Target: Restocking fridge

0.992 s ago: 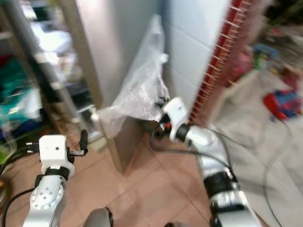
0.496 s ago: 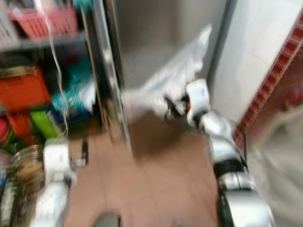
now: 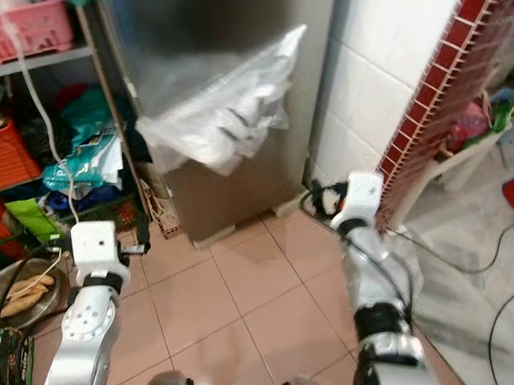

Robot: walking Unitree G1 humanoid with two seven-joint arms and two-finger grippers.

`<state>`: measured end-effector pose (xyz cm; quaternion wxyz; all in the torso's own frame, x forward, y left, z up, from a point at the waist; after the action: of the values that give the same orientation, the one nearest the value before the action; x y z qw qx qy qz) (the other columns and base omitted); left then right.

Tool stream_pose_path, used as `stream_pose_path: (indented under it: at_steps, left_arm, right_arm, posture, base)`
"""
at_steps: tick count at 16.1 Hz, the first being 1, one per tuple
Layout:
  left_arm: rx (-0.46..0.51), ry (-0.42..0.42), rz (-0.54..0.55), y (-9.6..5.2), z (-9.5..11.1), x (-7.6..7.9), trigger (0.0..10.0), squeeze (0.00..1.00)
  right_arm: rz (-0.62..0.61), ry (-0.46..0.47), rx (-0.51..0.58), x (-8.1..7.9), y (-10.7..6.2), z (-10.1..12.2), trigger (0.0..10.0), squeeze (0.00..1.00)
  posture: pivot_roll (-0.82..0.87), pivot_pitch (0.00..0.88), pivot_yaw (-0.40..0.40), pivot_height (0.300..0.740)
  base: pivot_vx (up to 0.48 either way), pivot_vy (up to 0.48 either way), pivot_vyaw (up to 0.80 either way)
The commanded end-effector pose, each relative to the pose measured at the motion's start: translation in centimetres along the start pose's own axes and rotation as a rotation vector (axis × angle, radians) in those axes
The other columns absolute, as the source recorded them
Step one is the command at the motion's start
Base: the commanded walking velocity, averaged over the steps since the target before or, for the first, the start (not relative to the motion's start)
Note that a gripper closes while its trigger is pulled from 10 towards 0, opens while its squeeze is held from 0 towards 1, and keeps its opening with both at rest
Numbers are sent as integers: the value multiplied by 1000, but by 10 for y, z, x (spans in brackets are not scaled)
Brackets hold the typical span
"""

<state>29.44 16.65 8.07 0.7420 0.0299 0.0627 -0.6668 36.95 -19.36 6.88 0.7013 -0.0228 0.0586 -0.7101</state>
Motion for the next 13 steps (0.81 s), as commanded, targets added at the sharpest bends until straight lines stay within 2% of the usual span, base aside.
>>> stream_pose_path:
  at_steps: [1,3,6,7,8,10,13]
  left_arm:
    - [7,-8,17,-1,2,-6,10000,0]
    - [20,6,18,-1,3,-10,10000,0]
    - [5,-24,6,1,1,-7,10000,0]
    - [7,-30,-1,2,2,-5,10000,0]
    - [5,-43,-9,4,2,-4,10000,0]
    - [10,-49,-22,5,4,-2,10000,0]
    - [14,-51,-27,8,5,-1,10000,0]
  right_arm:
    - [-2,-34,27,-4,0,9,10000,0]
    - [-44,-93,46,-5,-3,10,10000,0]
    - [11,-115,76,-19,-4,12,10000,0]
    - [84,-94,58,-30,-7,10,10000,0]
    - [82,-62,54,-31,-9,10,10000,0]
    - [75,-60,49,-32,-11,9,10000,0]
    - [66,-49,47,-30,-12,9,10000,0]
  posture:
    - [114,0,16,740]
    - [118,0,14,740]
    - [114,0,12,740]
    - [114,0,12,740]
    - [109,0,9,740]
    - [104,0,6,740]
    - [96,0,4,740]
  base:
    - [0,0,0]
    - [0,0,0]
    - [0,0,0]
    - [0,0,0]
    - [0,315,0]
    - [0,341,0]
    - [0,336,-800]
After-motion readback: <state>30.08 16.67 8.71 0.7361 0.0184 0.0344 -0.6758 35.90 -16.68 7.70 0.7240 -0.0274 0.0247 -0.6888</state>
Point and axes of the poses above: a point about 5 cm out from each wrist's last joint towards the gripper, its own y axis pointing out of the wrist towards the gripper, its own z axis along the axis of the wrist's last joint, x = y × z, the point moved 5 cm from there along y, pointing out of the wrist towards the gripper, and after that the axes turned 1 degree about y, right-handed, at the moved point
